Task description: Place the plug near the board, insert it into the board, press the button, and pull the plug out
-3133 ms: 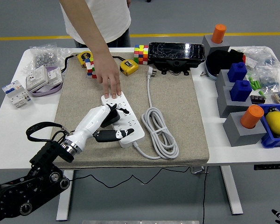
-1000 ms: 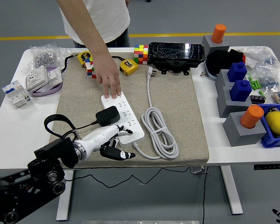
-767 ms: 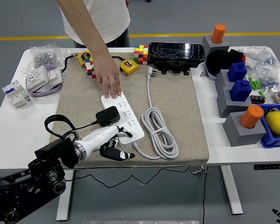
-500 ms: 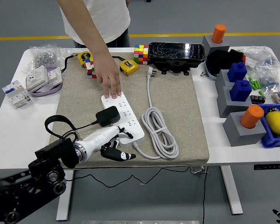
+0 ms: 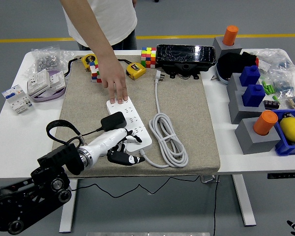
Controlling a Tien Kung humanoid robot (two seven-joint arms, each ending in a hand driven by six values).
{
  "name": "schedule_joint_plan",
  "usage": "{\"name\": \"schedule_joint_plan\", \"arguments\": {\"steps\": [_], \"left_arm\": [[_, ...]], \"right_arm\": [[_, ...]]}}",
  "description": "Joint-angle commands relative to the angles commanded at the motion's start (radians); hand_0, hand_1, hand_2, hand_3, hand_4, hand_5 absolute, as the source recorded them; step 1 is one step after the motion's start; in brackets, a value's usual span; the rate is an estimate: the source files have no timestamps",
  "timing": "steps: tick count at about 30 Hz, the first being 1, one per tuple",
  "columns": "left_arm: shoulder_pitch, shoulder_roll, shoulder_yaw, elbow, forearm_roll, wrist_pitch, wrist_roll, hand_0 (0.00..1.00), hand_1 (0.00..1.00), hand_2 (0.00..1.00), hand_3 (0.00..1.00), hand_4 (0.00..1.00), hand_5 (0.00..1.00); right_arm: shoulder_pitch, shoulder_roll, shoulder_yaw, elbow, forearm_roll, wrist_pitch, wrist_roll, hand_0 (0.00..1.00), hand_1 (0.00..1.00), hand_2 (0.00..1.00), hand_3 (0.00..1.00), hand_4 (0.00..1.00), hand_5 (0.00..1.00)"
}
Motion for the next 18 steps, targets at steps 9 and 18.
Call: {"name": "schedule_joint_plan", "arguments": {"steps": [9, 18], "left_arm": [[0.000, -0.006, -0.002, 0.018, 0.001, 0.014, -0.011, 0.086, 0.068, 0.131, 0.770, 0.851, 0.402], [-0.001, -0.009, 0.000, 0.030, 0.000, -0.003, 0.007, 0.084, 0.069, 0.130, 0.753, 0.851, 0.399]], "right_arm": [[-0.001, 0.001, 0.001, 0.001, 0.000, 0.000, 0.000, 0.568, 0.663, 0.675, 0.604, 0.974, 0.497], [-0.001, 0.002, 0.003, 0.001, 0.000, -0.001, 0.000, 0.567, 0.663, 0.675, 0.604, 0.974, 0.497]]}}
